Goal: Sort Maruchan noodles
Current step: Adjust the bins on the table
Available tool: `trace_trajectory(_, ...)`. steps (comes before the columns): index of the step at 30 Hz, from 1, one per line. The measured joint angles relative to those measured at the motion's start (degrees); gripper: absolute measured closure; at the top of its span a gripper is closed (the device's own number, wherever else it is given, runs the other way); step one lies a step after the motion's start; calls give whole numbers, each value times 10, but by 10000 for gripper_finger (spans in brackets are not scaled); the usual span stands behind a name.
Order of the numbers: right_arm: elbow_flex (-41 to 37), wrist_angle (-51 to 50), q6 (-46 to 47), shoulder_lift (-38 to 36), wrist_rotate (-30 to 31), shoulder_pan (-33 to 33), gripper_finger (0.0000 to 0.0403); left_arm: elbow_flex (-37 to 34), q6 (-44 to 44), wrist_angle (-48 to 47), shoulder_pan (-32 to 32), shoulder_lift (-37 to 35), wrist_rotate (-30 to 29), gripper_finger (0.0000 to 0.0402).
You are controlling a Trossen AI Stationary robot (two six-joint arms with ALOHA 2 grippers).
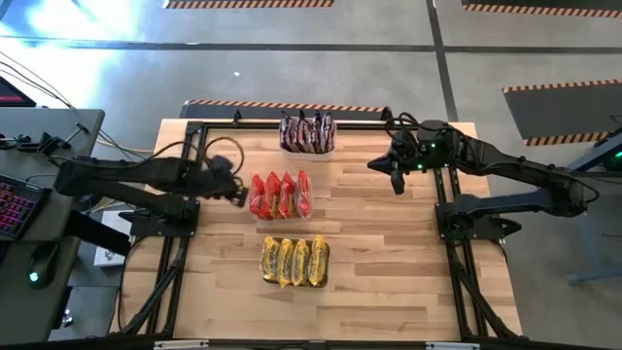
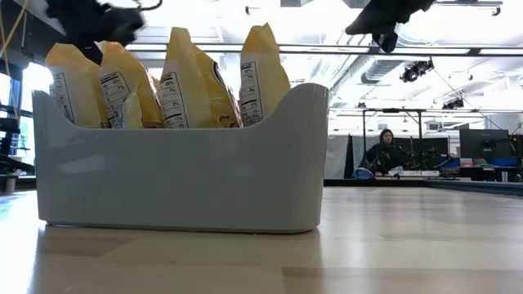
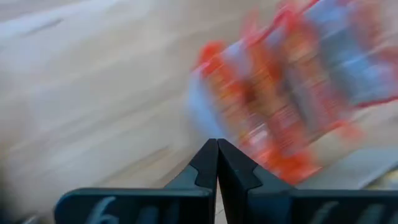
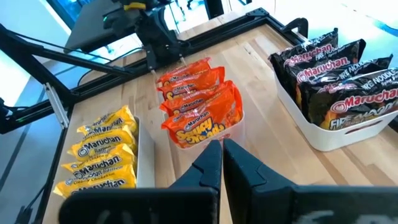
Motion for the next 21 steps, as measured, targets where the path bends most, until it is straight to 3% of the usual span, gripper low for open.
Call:
trace_trajectory(3,0,-3,0,0,0,0,403,-9,-4,-43,-10,-3,4,401)
trace_trajectory(13,0,-20,-36,-3,21,0,403,-152,14,210,-23,54,67,401)
trace_trajectory(21,0,-34,-34,-22,27,0,403,-165,50,316,-21,117,66,401)
